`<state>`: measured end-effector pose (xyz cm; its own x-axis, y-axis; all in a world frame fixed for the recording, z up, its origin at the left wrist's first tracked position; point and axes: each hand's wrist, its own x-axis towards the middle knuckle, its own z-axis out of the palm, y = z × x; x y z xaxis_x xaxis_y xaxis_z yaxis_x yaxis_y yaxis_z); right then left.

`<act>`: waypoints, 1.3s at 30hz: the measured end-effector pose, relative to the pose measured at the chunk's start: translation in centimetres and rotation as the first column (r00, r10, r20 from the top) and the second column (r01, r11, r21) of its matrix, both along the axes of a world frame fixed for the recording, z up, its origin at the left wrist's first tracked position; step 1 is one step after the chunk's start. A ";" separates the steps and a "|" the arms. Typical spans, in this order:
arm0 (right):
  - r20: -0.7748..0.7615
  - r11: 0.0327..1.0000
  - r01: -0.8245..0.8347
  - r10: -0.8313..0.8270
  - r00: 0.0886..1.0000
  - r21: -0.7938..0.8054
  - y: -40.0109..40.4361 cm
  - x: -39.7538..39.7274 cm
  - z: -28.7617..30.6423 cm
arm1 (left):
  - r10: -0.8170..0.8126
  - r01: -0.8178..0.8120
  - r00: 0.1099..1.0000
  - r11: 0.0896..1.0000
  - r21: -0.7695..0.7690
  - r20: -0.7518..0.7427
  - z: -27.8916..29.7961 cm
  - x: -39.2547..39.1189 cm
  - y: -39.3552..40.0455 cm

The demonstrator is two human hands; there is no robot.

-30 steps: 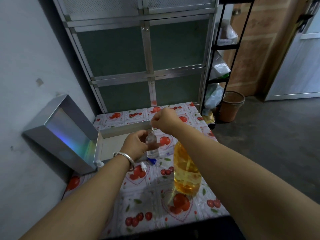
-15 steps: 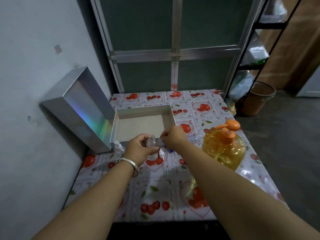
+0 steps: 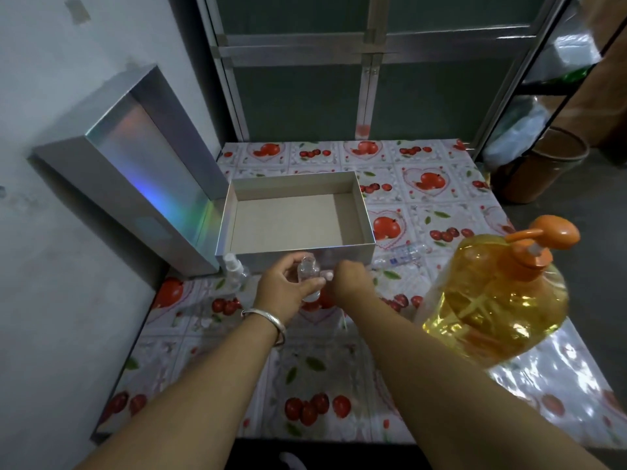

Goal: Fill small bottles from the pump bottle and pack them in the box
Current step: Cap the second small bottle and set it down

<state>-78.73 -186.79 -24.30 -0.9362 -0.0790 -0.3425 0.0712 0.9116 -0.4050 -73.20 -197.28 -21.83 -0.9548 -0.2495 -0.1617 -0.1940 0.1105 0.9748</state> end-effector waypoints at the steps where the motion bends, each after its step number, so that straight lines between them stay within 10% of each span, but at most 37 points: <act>1: -0.003 1.000 0.001 -0.001 1.000 0.015 -0.2 0.0 -0.3 | 0.003 -0.003 1.000 1.000 0.000 0.001 -0.3 -0.2 0.0; 14: -0.145 0.951 0.083 -0.131 0.981 -0.297 0.1 -0.7 1.0 | 0.052 -0.046 0.998 0.988 -0.147 0.037 -1.2 -0.7 0.2; 21: -0.228 0.720 0.038 -0.268 0.936 -0.693 0.7 -0.3 8.8 | 0.093 -0.079 0.988 0.990 -0.114 0.125 1.0 0.0 1.2; 27: -0.244 0.554 -0.051 -0.280 0.929 -0.831 1.6 0.9 13.2 | 0.040 0.035 0.983 0.918 -0.394 0.180 3.7 0.2 2.1; 39: -0.224 0.646 -0.062 -0.172 0.959 -0.761 2.9 3.0 13.6 | 0.003 0.038 0.989 0.962 -0.270 0.148 6.7 1.1 3.2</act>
<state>-75.73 -183.90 -10.66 -0.9876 -0.1447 0.0616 -0.1000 0.2759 -0.9560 -72.06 -194.13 -15.11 -0.9306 -0.2867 -0.2276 -0.3270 0.3716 0.8689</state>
